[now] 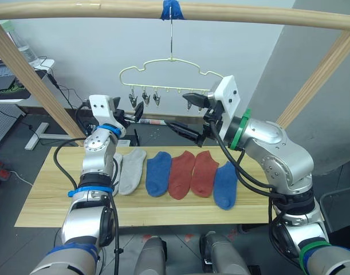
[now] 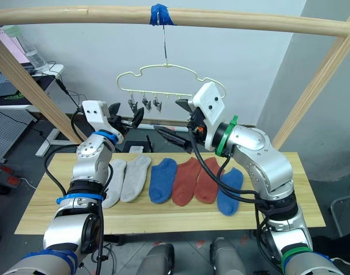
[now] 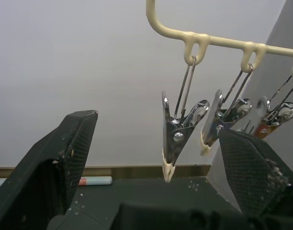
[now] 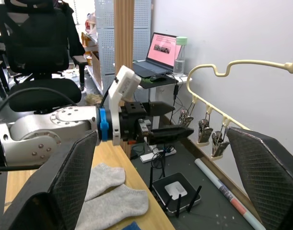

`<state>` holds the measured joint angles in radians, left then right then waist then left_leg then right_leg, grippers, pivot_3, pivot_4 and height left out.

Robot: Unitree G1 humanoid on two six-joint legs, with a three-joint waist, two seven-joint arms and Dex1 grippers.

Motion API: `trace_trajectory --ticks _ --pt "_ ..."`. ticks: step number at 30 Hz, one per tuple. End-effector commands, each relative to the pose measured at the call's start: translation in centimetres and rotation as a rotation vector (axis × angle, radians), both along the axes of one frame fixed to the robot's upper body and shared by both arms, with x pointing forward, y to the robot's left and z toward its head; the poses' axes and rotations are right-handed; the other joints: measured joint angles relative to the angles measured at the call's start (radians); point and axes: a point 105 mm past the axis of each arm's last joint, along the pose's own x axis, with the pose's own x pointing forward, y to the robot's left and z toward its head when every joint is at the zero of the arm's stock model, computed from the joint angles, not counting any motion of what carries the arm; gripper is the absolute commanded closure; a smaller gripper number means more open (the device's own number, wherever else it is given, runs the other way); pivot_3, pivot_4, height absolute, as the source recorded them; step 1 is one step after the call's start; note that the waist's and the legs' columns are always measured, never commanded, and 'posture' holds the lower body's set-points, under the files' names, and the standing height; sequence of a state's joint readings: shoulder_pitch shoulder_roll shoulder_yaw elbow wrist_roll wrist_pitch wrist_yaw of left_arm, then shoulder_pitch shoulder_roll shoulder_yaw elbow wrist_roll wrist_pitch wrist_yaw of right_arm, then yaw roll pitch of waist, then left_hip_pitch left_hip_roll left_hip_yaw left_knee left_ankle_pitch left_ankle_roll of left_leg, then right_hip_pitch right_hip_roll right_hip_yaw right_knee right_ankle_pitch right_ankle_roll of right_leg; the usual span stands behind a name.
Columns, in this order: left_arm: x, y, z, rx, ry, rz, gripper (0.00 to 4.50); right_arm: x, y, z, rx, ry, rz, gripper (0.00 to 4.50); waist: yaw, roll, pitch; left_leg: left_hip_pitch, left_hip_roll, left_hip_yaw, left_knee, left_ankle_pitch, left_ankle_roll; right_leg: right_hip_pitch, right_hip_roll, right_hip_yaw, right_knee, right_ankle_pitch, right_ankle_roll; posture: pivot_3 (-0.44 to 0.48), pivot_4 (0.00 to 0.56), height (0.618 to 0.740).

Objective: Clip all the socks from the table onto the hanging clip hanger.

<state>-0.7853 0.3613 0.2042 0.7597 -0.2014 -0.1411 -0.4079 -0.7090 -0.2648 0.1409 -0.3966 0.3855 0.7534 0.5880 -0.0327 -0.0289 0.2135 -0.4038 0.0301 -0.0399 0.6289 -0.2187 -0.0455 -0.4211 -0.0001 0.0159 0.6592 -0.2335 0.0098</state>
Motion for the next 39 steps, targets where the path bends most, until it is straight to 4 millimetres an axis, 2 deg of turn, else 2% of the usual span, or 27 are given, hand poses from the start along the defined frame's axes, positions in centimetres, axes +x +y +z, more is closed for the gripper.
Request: trace_trajectory --ticks 1,16,39 --pt "0.3 -0.5 1.9 0.018 -0.068 -0.006 0.03 -1.1 0.4 1.7 0.022 -0.067 0.034 0.00 0.000 0.000 0.000 0.000 0.000 0.000 0.000 0.000 0.000 0.000 0.000 0.000 0.000 0.000 0.000 -0.054 0.209 0.740" --pt "0.9 0.1 2.3 0.036 -0.080 0.033 0.03 -1.0 0.4 1.9 0.030 -0.065 0.024 0.00 -0.002 0.000 0.000 0.000 0.000 0.000 0.000 0.000 0.000 0.000 0.000 0.000 0.000 0.000 0.000 -0.059 0.213 0.740" --pt "-0.2 0.5 1.8 -0.004 -0.087 0.013 0.03 -1.0 0.4 1.6 0.029 -0.058 0.023 0.00 -0.002 0.000 0.001 0.000 0.000 0.000 0.000 0.000 0.000 0.000 0.000 0.000 0.000 0.000 0.000 -0.053 0.219 0.740"
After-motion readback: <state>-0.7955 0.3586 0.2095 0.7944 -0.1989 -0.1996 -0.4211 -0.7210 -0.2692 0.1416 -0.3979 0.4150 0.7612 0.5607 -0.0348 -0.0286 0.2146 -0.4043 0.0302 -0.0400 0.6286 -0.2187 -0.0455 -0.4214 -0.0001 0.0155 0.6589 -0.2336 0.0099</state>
